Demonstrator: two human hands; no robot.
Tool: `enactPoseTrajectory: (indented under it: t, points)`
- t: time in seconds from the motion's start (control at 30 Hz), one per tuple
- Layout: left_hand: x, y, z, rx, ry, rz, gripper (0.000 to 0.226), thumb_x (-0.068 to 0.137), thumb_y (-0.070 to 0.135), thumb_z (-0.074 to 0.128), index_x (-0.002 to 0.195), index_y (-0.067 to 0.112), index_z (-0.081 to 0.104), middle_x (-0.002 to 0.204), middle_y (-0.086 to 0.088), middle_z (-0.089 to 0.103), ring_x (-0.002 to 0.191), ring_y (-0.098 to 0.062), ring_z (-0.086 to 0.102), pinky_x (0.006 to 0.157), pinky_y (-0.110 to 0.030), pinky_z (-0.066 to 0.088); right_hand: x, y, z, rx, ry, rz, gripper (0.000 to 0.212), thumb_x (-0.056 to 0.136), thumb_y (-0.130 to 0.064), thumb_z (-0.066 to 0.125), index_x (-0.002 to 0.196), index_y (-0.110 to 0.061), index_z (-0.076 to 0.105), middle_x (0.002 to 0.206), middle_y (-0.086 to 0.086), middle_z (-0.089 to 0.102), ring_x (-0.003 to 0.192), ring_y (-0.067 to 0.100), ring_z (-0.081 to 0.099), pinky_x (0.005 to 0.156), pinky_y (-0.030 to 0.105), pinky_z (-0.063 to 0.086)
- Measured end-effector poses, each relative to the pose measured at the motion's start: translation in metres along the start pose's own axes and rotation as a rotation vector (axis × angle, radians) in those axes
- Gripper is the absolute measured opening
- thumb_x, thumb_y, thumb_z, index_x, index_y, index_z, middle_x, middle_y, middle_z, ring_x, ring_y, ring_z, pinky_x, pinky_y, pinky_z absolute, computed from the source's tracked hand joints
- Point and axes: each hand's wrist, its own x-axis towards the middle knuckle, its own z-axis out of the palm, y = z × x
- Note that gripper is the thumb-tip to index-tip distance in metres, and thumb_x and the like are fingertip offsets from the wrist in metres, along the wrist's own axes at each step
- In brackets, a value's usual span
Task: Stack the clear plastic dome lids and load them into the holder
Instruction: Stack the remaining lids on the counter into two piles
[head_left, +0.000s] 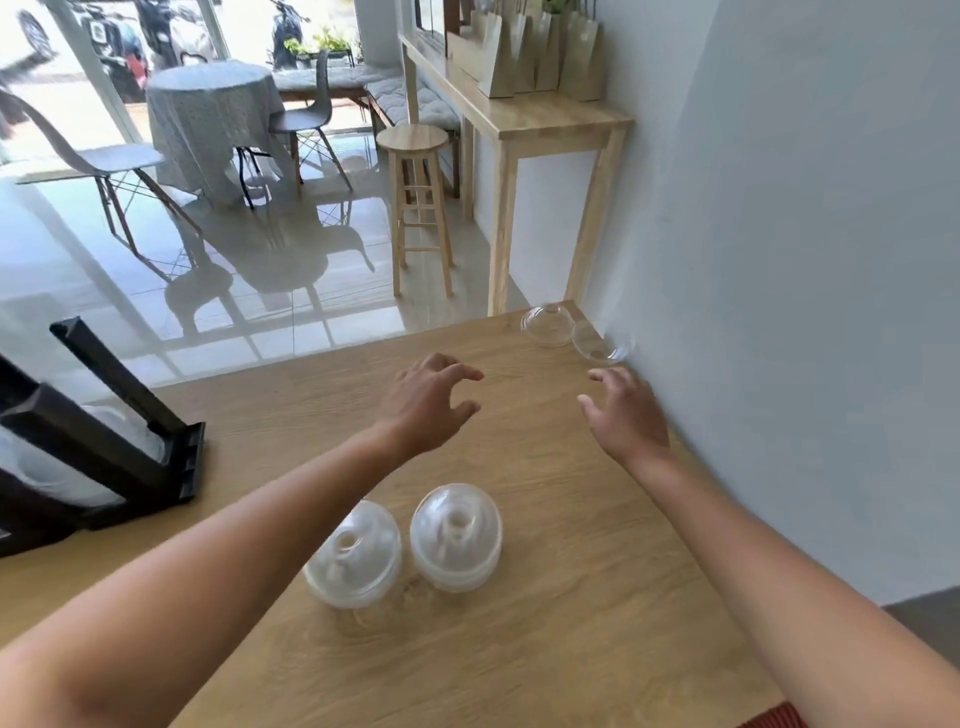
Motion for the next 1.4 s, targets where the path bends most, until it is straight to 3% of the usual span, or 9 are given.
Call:
enactPoseTrajectory:
  t: [0.27, 0.4, 0.57, 0.73, 0.83, 0.97, 1.13, 1.23, 1.4]
  points:
    - [0.136, 0.042, 0.056, 0.148, -0.183, -0.056, 0.077, 0.086, 0.047, 0.064, 0.150, 0.036, 0.023, 0.160, -0.009, 0.013, 0.145, -0.033, 0.019, 0.114, -0.051, 0.028, 0.061, 0.044, 0.017, -0.432, -0.143, -0.044, 0.067, 0.095, -0.039, 0.052, 0.151, -0.024, 0.020, 0.156, 0.009, 0.021, 0.124, 0.033, 0.042, 0.101, 0.042, 0.038]
    - [0.186, 0.050, 0.079, 0.175, -0.198, -0.067, 0.077, 0.089, 0.045, 0.062, 0.151, 0.037, 0.018, 0.162, -0.007, 0.002, 0.148, -0.032, 0.009, 0.115, -0.052, 0.026, 0.075, 0.060, 0.029, -0.498, -0.170, -0.104, 0.067, 0.095, -0.037, 0.052, 0.152, -0.027, 0.017, 0.159, 0.011, 0.014, 0.123, 0.034, 0.042, 0.099, 0.042, 0.040]
    - [0.220, 0.049, 0.101, 0.208, -0.277, -0.088, 0.069, 0.089, 0.046, 0.061, 0.148, 0.037, 0.026, 0.162, -0.003, 0.007, 0.147, -0.030, 0.014, 0.111, -0.052, 0.030, 0.084, 0.069, 0.035, -0.451, -0.146, -0.132, 0.062, 0.094, -0.033, 0.053, 0.149, -0.027, 0.024, 0.157, 0.012, 0.020, 0.127, 0.034, 0.040, 0.100, 0.042, 0.040]
    - [0.224, 0.044, 0.111, 0.138, -0.161, -0.062, 0.045, 0.091, 0.044, 0.059, 0.131, 0.025, 0.051, 0.143, 0.004, 0.045, 0.121, -0.022, 0.053, 0.093, -0.038, 0.046, 0.087, 0.073, 0.037, -0.400, -0.079, -0.168, 0.035, 0.096, -0.028, 0.049, 0.130, -0.016, 0.051, 0.133, 0.008, 0.050, 0.116, 0.029, 0.047, 0.093, 0.039, 0.045]
    - [0.215, 0.038, 0.111, 0.098, -0.119, -0.065, 0.034, 0.087, 0.045, 0.063, 0.115, 0.025, 0.059, 0.131, 0.003, 0.056, 0.110, -0.020, 0.058, 0.084, -0.032, 0.045, 0.086, 0.075, 0.037, -0.298, -0.060, -0.168, 0.027, 0.098, -0.023, 0.046, 0.120, -0.014, 0.059, 0.124, 0.006, 0.057, 0.113, 0.027, 0.048, 0.092, 0.037, 0.043]
    - [0.198, 0.026, 0.097, -0.016, -0.155, -0.141, 0.027, 0.075, 0.043, 0.076, 0.092, 0.026, 0.064, 0.113, 0.004, 0.061, 0.093, -0.012, 0.053, 0.076, -0.027, 0.038, 0.080, 0.067, 0.031, -0.080, -0.035, -0.106, 0.016, 0.097, -0.023, 0.050, 0.106, -0.015, 0.061, 0.110, 0.004, 0.064, 0.104, 0.026, 0.051, 0.076, 0.033, 0.041]
    - [0.157, 0.014, 0.053, -0.102, -0.194, -0.172, 0.030, 0.064, 0.042, 0.085, 0.080, 0.024, 0.067, 0.095, 0.007, 0.061, 0.082, -0.007, 0.055, 0.063, -0.022, 0.039, 0.068, 0.042, 0.011, 0.288, -0.011, 0.078, 0.007, 0.094, -0.023, 0.057, 0.093, -0.019, 0.063, 0.086, -0.003, 0.071, 0.082, 0.015, 0.062, 0.076, 0.031, 0.049]
    - [0.124, 0.009, 0.014, -0.158, -0.231, -0.205, 0.030, 0.060, 0.041, 0.088, 0.077, 0.025, 0.069, 0.086, 0.012, 0.064, 0.076, 0.001, 0.053, 0.057, -0.018, 0.035, 0.059, 0.019, -0.005, 0.552, -0.080, 0.201, 0.011, 0.094, -0.023, 0.057, 0.092, -0.015, 0.065, 0.073, -0.004, 0.071, 0.060, 0.004, 0.057, 0.064, 0.027, 0.044]
    - [0.044, 0.001, -0.052, -0.153, -0.217, -0.279, 0.031, 0.055, 0.043, 0.089, 0.074, 0.026, 0.072, 0.082, 0.015, 0.065, 0.078, -0.001, 0.055, 0.057, -0.019, 0.036, 0.031, -0.021, -0.024, 0.876, -0.300, 0.282, 0.020, 0.096, -0.021, 0.052, 0.094, -0.012, 0.069, 0.066, 0.001, 0.063, 0.048, 0.008, 0.043, 0.045, 0.025, 0.036]
